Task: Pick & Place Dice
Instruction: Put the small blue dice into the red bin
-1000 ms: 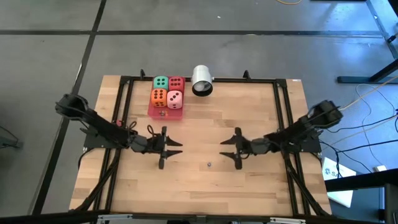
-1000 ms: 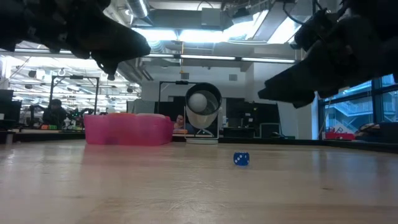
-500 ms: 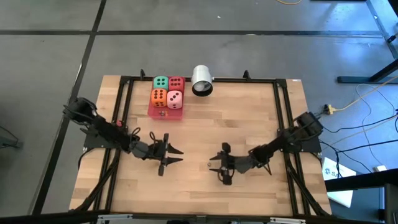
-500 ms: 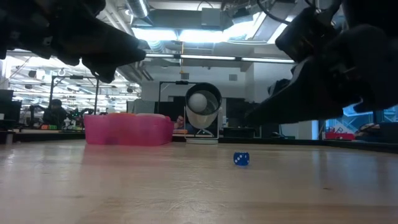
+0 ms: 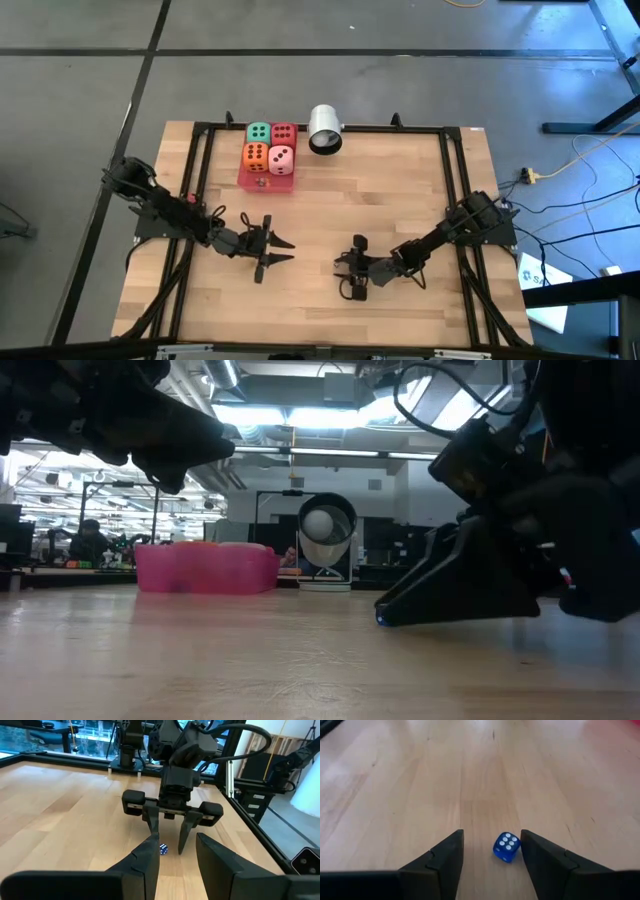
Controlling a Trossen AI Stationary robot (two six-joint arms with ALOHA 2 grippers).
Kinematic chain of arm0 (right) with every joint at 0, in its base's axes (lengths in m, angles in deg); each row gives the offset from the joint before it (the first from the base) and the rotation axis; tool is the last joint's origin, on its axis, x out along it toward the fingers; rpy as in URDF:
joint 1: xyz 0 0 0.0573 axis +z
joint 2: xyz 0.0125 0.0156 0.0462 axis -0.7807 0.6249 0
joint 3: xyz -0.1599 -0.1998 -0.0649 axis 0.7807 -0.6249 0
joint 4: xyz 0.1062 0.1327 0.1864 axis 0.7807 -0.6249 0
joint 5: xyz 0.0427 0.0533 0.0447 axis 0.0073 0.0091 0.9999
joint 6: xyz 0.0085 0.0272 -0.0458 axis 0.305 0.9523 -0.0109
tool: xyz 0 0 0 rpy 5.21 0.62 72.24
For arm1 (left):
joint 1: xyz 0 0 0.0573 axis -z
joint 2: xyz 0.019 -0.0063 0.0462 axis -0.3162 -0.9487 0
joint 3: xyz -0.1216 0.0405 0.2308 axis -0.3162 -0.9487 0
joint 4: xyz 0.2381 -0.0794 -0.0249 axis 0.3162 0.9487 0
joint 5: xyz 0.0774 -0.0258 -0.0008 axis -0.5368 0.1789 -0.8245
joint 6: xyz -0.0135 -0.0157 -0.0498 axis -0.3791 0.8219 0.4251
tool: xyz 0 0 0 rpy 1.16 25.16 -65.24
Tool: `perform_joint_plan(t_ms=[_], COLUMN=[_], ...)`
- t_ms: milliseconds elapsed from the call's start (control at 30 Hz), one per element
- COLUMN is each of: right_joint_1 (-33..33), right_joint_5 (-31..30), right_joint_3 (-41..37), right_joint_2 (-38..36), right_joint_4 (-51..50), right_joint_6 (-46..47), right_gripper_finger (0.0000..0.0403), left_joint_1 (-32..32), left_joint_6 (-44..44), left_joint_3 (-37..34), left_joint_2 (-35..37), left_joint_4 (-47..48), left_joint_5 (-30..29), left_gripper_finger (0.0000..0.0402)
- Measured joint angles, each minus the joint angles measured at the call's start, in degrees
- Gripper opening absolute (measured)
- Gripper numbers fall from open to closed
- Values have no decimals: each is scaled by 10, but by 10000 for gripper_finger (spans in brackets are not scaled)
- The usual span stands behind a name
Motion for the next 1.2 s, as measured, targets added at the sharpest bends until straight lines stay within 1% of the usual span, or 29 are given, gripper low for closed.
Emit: perform_joint_plan(t_ms=[267,433,633,967,1067,1200], right_joint_1=[-1,0,-5,-6,-6,-6], right_joint_5=[0,-5,-11,-12,-11,-10], right_joint_3=[1,1,1,0,0,-1], right_joint_2=[-1,-1,-1,-1,-1,-1], right_joint_4=[-23,-24,-27,-25,-23,-16], right_joint_6=[16,17,28,29,28,17], right_gripper_finger=[186,173,140,62,53,53], left_joint_1=[0,0,0,0,0,0], left_joint_6=[1,1,1,2,2,2], left_joint_3=[0,0,0,0,0,0], left_joint_2=[0,0,0,0,0,0], left_joint_4=[0,0,0,0,0,0], left_joint_5=[-1,-1,-1,-1,-1,-1], left_gripper_finger=[120,118,116,115,118,117])
